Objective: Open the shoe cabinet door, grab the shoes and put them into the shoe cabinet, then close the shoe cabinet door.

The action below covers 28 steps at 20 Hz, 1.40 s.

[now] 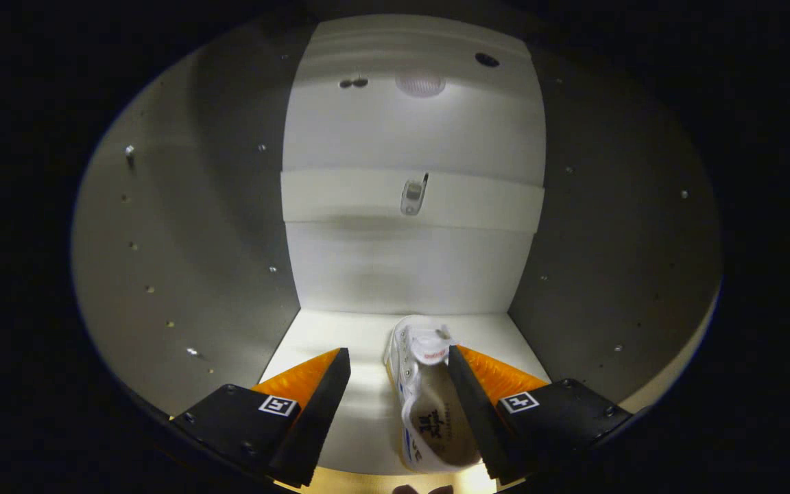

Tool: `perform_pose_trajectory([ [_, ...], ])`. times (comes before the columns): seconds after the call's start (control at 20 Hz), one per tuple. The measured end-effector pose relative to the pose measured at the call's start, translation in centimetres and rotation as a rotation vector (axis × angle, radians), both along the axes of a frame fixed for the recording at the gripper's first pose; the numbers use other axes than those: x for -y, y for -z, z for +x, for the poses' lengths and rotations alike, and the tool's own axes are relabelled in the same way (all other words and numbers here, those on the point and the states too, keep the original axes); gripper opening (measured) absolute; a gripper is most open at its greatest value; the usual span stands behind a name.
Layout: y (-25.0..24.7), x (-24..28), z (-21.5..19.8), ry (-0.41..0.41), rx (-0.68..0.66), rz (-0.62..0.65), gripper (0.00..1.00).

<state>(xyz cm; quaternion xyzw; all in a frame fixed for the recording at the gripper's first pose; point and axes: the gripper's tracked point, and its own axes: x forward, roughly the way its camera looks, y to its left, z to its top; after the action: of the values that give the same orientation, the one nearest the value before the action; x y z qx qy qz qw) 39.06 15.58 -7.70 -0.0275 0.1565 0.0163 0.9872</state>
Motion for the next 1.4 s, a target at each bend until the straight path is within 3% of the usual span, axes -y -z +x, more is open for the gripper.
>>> perform_pose_trajectory([
  [0.35,-7.4,-0.8,-12.3,-0.065,0.216,0.008,0.98],
  [0.65,-10.4,-1.5,-28.1,-0.159,0.294,0.051,0.98],
  [0.9,-13.6,2.6,-40.3,-0.229,0.363,0.094,0.97],
  [1.15,-14.9,12.9,-46.9,-0.156,0.392,0.138,0.97],
  [1.4,-14.3,21.3,-47.1,-0.014,0.417,0.179,0.97],
])
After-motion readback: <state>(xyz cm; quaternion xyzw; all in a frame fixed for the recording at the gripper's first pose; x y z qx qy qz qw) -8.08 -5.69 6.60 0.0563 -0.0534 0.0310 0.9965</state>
